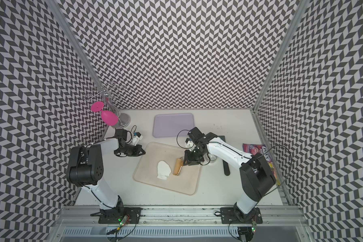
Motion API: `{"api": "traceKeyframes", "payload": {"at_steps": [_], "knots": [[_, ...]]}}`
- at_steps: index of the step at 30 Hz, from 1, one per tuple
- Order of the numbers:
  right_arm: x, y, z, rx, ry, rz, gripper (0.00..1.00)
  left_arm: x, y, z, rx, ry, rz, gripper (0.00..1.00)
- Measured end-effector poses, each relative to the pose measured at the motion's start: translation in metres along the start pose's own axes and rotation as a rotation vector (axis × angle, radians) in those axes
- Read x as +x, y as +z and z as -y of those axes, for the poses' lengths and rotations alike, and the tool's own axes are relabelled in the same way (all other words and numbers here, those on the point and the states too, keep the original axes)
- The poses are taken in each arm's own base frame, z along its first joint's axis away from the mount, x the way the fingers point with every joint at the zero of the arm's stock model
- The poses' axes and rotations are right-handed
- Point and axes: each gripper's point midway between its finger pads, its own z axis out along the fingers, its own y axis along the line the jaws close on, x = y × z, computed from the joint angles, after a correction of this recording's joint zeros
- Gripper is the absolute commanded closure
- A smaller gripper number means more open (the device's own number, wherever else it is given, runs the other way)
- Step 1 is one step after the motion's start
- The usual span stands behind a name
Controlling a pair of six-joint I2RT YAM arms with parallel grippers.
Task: Roll out the dumpling wrappers from the dough
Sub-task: Flatten out the dough on the work surface.
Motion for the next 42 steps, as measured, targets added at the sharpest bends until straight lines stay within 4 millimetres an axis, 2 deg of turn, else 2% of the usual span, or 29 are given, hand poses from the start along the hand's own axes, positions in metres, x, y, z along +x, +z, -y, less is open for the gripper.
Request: {"api": "traceKeyframes", "payload": {"at_steps": [4, 6, 9, 12, 21, 29, 37, 42], "knots": [[-0.014, -0.029, -0.007, 0.164, -0.046, 0.058, 1.00, 0.000, 0.000, 0.000, 0.002, -0.001, 0.000, 1.00], [-0.023, -0.043, -0.031, 0.209, -0.113, 0.104, 1.00, 0.000, 0.000, 0.000, 0.002, -0.001, 0.000, 1.00], [-0.029, -0.051, -0.068, 0.232, -0.210, 0.152, 1.00, 0.000, 0.000, 0.000, 0.002, -0.001, 0.000, 1.00], [-0.024, -0.045, -0.088, 0.247, -0.265, 0.138, 1.00, 0.000, 0.000, 0.000, 0.002, -0.001, 0.000, 1.00], [-0.016, -0.017, -0.116, 0.260, -0.325, 0.056, 1.00, 0.000, 0.000, 0.000, 0.002, -0.001, 0.000, 1.00], [0.000, 0.009, -0.120, 0.277, -0.353, -0.019, 1.00, 0.000, 0.000, 0.000, 0.002, -0.001, 0.000, 1.00], [0.012, 0.031, -0.098, 0.340, -0.339, -0.088, 1.00, 0.000, 0.000, 0.000, 0.002, -0.001, 0.000, 1.00], [0.008, 0.035, -0.096, 0.330, -0.333, -0.083, 1.00, 0.000, 0.000, 0.000, 0.002, -0.001, 0.000, 1.00]]}}
